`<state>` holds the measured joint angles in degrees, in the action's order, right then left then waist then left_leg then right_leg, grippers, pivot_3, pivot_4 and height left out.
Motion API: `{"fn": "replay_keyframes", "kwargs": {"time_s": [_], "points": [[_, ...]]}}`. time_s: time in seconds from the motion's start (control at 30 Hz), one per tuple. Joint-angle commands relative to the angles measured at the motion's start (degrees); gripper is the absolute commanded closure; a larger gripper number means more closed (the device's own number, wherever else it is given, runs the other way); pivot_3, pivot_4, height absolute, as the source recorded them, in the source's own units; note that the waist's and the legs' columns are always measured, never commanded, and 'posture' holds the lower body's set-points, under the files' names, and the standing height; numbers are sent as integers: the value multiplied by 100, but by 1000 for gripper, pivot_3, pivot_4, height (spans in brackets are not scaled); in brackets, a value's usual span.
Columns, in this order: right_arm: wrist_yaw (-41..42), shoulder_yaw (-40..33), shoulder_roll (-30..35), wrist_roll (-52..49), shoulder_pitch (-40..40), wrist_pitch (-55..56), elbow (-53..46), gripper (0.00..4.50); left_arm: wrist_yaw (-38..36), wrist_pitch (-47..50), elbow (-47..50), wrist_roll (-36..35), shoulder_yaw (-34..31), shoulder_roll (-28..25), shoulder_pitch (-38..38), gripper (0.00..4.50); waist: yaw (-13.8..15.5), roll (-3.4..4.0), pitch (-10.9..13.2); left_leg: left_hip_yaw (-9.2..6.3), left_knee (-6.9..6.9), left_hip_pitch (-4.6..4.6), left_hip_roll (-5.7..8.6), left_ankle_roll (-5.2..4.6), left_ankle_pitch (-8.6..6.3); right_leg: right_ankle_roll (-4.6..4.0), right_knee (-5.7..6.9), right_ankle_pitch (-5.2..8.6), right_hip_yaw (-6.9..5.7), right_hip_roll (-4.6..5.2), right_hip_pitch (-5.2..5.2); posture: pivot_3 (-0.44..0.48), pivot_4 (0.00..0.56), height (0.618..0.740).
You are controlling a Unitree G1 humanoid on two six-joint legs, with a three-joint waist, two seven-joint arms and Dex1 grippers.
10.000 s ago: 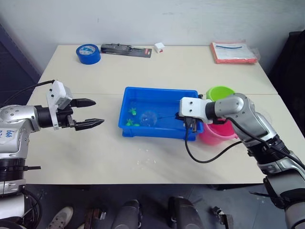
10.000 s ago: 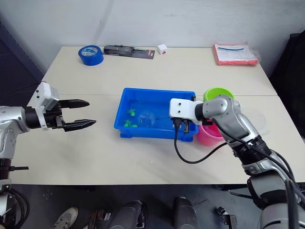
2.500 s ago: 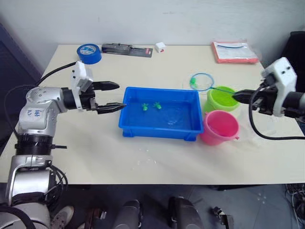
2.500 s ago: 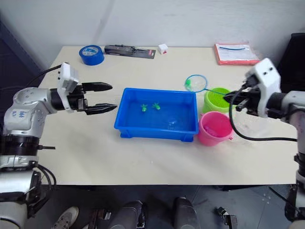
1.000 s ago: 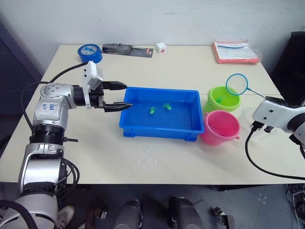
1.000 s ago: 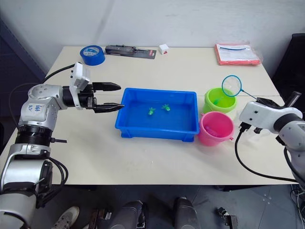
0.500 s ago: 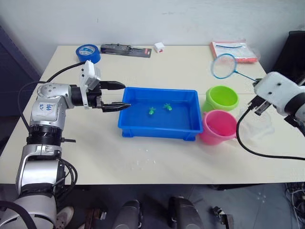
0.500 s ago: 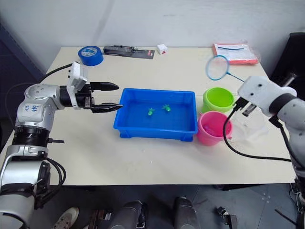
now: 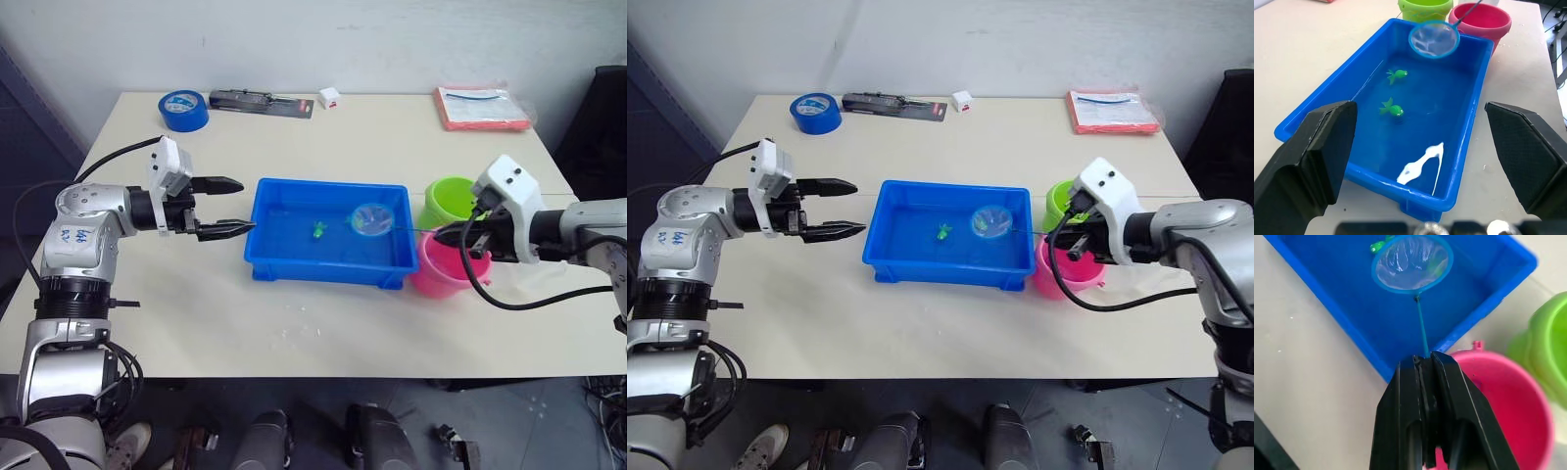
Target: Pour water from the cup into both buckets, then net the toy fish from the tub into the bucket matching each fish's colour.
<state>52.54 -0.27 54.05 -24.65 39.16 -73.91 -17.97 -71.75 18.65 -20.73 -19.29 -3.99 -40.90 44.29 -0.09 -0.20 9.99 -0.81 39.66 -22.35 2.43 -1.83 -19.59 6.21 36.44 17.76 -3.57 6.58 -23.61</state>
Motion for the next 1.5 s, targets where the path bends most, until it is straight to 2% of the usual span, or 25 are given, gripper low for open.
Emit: {"fn": "replay_keyframes", "kwargs": {"time_s": [0.03,0.43,0.73,1.1,1.4,1.5], "points": [[-151,154,10,-160,296,-471,102,3703,104,69,342,-171,-225,-123,-87,0,0,0,0,0,0,0,0,0,0,0,0,0,0,0,-1,0,150,737],[72,1097,433,-418,943,-879,597,3703,283,201,712,-272,-333,-196,-409,0,0,0,0,0,-2,-4,4,0,0,0,-2,0,1,1,-5,0,150,737],[-407,1503,-22,-295,1242,-1205,1115,3703,257,61,729,-63,-70,-208,-499,0,-10,0,0,2,-1,-4,2,1,0,0,0,0,3,1,-7,0,150,737],[-1603,1121,-1131,133,1390,-1191,1685,3703,288,112,722,-127,-67,-231,-353,0,-14,0,0,2,0,-4,6,1,0,0,5,0,-1,-3,-9,0,150,737],[-2099,612,-1601,287,1432,-779,1896,3703,334,138,758,-175,-111,-221,-354,0,-17,0,0,-1,-1,-4,12,1,0,0,9,0,-3,-5,-9,0,150,737],[-2083,486,-1561,224,1381,-800,1729,3703,342,136,749,-197,-111,-197,-334,0,-19,0,0,-1,-2,-4,12,1,0,0,11,0,-3,-6,-11,0,150,737]]}}
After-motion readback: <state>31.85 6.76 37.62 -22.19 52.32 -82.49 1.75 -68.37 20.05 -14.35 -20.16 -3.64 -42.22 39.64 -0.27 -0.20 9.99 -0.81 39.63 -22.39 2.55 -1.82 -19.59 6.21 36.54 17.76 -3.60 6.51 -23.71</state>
